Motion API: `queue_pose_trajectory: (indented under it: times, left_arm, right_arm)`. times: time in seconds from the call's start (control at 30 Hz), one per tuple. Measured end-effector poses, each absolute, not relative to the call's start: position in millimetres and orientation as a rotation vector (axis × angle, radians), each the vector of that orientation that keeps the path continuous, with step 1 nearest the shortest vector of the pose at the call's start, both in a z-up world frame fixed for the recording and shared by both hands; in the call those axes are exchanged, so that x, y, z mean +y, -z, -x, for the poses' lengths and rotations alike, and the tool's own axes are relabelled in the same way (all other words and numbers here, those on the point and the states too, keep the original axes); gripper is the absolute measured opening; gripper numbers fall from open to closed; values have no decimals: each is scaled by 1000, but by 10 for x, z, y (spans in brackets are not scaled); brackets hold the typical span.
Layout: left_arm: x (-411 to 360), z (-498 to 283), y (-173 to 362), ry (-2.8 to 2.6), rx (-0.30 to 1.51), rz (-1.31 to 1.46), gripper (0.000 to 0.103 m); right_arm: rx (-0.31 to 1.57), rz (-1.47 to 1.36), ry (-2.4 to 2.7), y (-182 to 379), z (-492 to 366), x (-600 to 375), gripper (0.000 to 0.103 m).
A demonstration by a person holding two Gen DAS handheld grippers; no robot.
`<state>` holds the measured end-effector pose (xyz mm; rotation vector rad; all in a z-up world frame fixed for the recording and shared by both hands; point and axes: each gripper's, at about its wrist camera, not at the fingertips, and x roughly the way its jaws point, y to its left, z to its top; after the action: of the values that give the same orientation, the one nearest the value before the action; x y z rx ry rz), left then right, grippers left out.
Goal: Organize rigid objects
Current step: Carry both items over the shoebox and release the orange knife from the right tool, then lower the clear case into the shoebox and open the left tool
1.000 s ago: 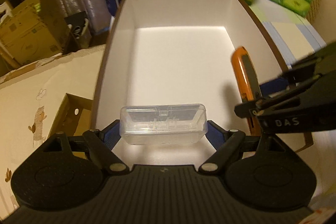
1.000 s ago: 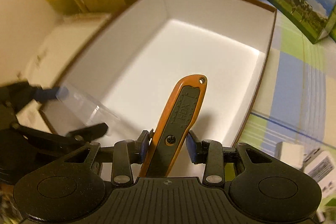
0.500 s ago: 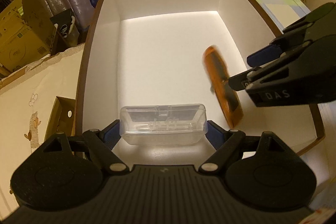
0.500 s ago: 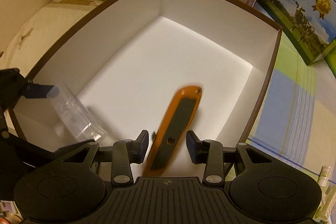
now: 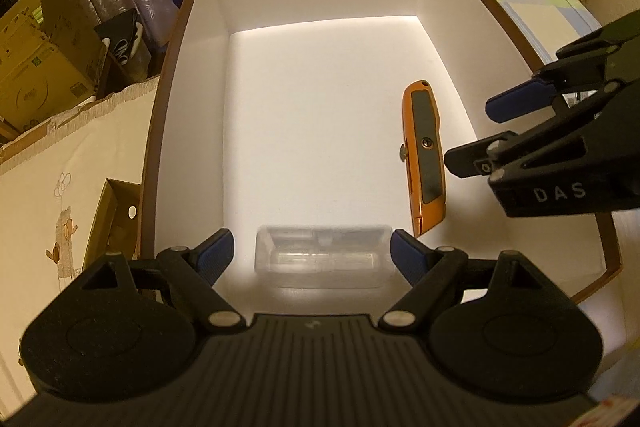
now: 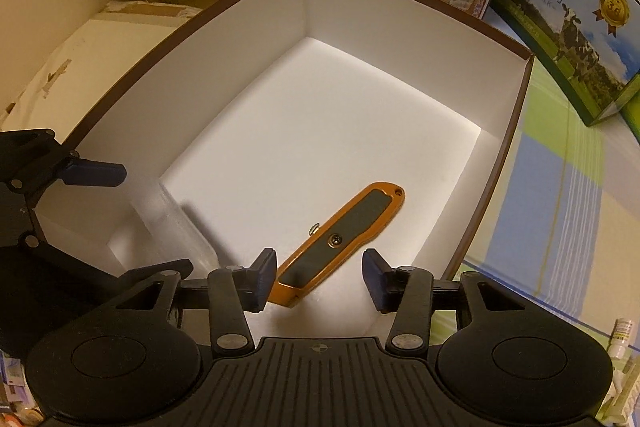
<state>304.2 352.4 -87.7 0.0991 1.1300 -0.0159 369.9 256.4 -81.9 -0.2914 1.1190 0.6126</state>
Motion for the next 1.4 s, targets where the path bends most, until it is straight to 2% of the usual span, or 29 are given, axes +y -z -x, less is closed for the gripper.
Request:
queue_pose_trajectory:
  times: [0.47, 0.8, 1.4]
  left_arm:
    - [3573, -2929, 760, -8, 1113, -63, 83]
    - [3508, -2706, 442, -16, 1018, -31, 83]
    - [2946, -2312, 107, 30, 919, 15, 83]
  right_arm:
    - [1104, 244, -630, 726, -3583, 2445, 50]
    - [1011, 105, -626, 413, -3294, 2107, 51]
    - [929, -112, -574, 183, -2654, 1300, 51]
